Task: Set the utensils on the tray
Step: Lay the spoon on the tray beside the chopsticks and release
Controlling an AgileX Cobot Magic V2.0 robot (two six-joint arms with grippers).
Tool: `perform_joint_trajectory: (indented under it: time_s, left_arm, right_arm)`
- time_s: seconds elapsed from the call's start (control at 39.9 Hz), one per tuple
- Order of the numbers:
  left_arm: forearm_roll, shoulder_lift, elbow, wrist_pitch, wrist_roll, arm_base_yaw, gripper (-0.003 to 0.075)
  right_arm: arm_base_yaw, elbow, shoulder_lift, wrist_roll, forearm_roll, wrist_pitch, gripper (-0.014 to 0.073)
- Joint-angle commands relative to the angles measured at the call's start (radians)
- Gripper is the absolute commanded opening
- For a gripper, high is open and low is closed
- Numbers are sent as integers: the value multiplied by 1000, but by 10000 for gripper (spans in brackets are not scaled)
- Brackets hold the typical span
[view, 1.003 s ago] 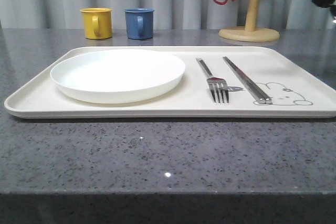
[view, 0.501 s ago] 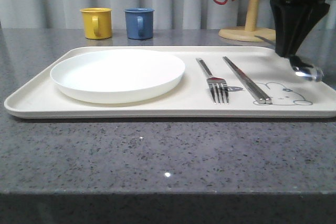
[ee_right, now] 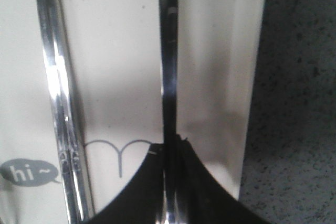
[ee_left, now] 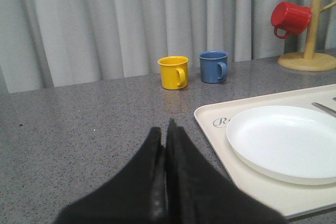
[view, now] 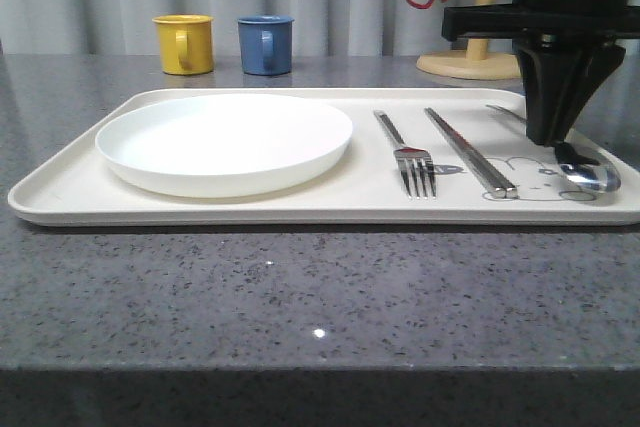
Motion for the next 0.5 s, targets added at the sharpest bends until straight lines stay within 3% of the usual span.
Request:
perform_joint_trajectory:
  time_s: [0.0,0.33,0.48]
  left_arm:
    - [-9,10,-24,-86,-7,-2,-18]
    - [-9,10,-24,-86,-7,-2,-18]
    - [-9,10,-24,-86,-7,-2,-18]
  right_arm:
    - [-1,-21,-45,4,0,59,94]
    - [-1,-21,-45,4,0,41,269]
    - [-1,-35,-58,4,0,41,290]
